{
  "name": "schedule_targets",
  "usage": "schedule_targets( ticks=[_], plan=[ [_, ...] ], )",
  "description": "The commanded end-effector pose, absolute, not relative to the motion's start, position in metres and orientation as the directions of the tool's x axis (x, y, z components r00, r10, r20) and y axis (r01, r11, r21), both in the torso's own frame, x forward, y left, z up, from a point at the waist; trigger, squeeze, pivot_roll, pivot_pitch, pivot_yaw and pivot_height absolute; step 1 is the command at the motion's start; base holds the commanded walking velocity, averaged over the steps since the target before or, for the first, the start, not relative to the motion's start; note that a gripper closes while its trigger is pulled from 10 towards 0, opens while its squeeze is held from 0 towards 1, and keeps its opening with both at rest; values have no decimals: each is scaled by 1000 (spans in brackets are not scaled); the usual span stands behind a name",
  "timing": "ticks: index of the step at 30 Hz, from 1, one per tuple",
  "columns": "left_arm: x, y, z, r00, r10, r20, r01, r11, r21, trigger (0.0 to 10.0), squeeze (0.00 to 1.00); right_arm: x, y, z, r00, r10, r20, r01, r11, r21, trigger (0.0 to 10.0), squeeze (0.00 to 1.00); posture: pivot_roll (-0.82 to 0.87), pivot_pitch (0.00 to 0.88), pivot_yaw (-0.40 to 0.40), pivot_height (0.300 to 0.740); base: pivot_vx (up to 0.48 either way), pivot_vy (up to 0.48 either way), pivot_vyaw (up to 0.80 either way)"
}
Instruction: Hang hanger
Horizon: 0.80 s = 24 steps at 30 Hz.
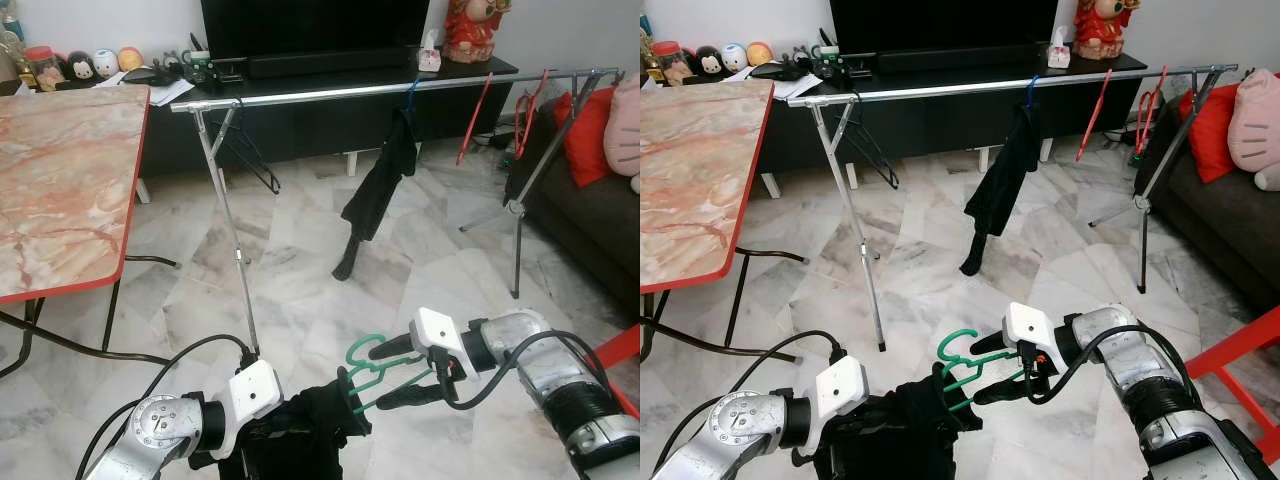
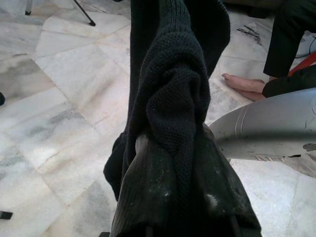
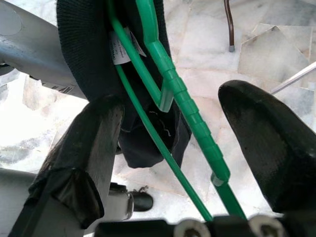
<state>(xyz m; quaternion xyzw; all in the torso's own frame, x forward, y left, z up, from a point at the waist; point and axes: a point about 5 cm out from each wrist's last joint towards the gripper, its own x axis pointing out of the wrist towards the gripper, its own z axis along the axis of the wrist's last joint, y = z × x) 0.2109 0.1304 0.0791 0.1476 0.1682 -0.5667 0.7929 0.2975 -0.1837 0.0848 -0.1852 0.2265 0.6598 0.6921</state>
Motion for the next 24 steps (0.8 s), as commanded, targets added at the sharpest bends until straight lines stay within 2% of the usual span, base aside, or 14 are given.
schedule_targets(
  ticks=[1,16,17,18,24],
  plan=[
    [211,126,87,282,-865,-414,957,283,61,10000,0,301,-184,90,50,836,-547,-997,72,20,0,0,-87,0,0,740,0,0,0],
    [210,125,88,268,-869,-415,962,266,64,10000,0,299,-181,85,32,832,-554,-998,53,22,0,0,-85,0,5,740,0,0,0],
    [210,125,88,268,-869,-415,962,266,64,10000,0,299,-181,85,31,832,-554,-998,52,21,1020,0,-85,0,5,740,0,0,0],
    [210,125,88,265,-870,-416,963,262,64,10000,0,298,-181,84,18,827,-562,-999,32,15,10000,0,-86,0,5,740,0,0,0],
    [209,124,88,248,-872,-422,968,243,65,10000,0,293,-181,85,-50,829,-557,-999,-34,38,10000,0,-85,0,6,740,0,0,0]
  ],
)
